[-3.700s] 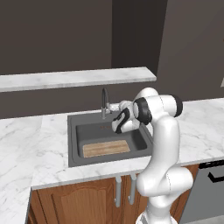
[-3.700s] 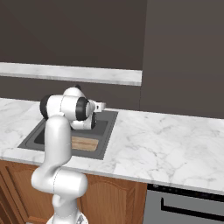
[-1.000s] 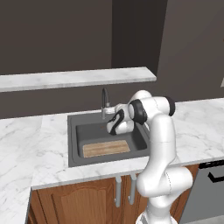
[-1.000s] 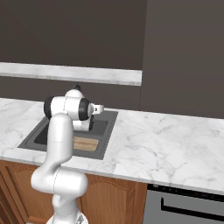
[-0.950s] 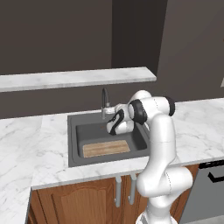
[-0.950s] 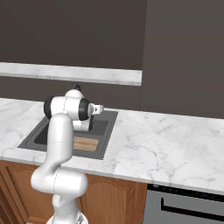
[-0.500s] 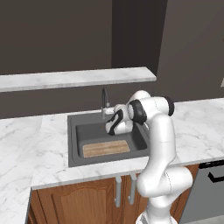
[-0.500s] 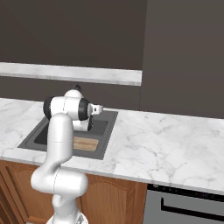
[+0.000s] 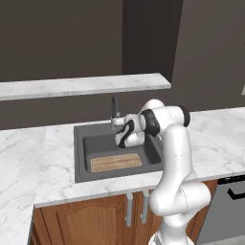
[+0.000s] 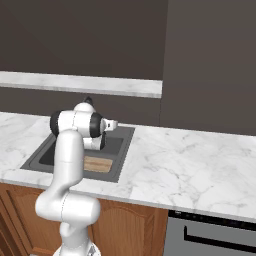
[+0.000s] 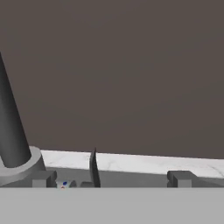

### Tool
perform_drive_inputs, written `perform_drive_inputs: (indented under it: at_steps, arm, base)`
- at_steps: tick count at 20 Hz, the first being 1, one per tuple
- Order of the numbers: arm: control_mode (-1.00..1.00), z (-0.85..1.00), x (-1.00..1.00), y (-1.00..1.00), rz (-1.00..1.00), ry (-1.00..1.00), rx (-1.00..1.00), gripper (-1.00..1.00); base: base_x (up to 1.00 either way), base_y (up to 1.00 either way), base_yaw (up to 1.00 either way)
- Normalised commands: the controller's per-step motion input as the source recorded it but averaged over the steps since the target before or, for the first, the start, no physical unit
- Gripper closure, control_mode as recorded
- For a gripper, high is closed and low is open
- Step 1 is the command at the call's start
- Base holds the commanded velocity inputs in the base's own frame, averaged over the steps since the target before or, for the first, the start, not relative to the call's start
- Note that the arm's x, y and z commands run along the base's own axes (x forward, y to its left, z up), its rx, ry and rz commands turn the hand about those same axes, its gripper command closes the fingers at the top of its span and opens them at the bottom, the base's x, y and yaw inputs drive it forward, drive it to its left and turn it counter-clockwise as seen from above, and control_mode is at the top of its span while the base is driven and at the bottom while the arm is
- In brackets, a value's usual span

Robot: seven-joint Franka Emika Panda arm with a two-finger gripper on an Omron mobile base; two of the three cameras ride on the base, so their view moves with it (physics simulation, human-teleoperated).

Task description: Turn on the sink faucet with hot water and rinse the cutting board for ten seconds, then turn off the faucet. Push the cutting board to reach the water if necessary.

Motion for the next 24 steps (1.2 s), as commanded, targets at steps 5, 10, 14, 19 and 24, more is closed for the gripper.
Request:
perform_drive_inputs:
  at_steps: [5,10,14,19,24]
  arm:
    - [-1.00,0.00,0.10,0.00,0.00,0.00,0.00,-1.00]
    - [-1.00,0.00,0.09,0.00,0.00,0.00,0.00,-1.00]
    - [-1.00,0.00,0.07,0.00,0.00,0.00,0.00,-1.00]
    - [-1.00,-0.01,0.04,0.00,0.00,0.00,0.00,-1.00]
    - [-1.00,-0.02,0.06,0.00,0.00,0.00,0.00,-1.00]
  base:
    - [0.00,0.00,0.00]
    - [0.00,0.00,0.00]
    - [0.00,0.00,0.00]
    - [0.00,0.00,0.00]
    - [0.00,0.00,0.00]
